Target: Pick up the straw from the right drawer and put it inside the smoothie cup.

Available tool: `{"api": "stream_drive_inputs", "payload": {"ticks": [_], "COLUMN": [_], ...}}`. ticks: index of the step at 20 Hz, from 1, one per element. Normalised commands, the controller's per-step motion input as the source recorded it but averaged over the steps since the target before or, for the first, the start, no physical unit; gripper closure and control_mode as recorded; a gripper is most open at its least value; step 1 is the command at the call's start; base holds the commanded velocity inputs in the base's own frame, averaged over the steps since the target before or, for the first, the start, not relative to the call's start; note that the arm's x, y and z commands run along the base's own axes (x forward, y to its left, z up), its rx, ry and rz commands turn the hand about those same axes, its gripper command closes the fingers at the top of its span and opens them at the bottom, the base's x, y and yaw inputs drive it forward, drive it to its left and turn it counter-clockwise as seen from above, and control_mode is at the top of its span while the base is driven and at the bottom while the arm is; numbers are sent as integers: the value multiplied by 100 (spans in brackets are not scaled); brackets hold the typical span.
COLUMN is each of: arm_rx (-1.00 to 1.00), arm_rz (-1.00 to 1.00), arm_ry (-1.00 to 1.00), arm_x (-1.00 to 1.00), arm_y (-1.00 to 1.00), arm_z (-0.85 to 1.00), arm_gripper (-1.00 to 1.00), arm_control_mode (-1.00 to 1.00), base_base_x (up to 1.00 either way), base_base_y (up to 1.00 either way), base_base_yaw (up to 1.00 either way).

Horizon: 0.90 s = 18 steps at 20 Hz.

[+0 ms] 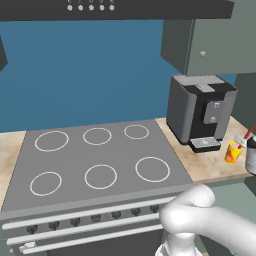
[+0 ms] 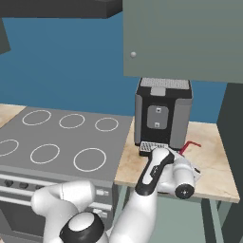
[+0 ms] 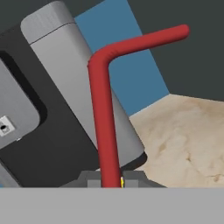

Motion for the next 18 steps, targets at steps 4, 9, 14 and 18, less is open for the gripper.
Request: {"api": "stream_drive_inputs", "payload": {"ticks": [4, 9, 14, 18], "arm_rx": [-1, 0, 0, 0], "arm_rz": [0, 0, 0, 0], "arm_ry": [1, 0, 0, 0], "arm_x": [8, 4, 0, 0], "arm_y": [22, 10, 0, 0], "arm_z": [0, 0, 0, 0], "arm_gripper": [100, -100, -100, -100], "arm_control_mode": [-100, -100, -100, -100], "base_base_x": [0, 0, 0, 0], "base_base_y": [0, 0, 0, 0], "base_base_yaw": [0, 0, 0, 0]}}
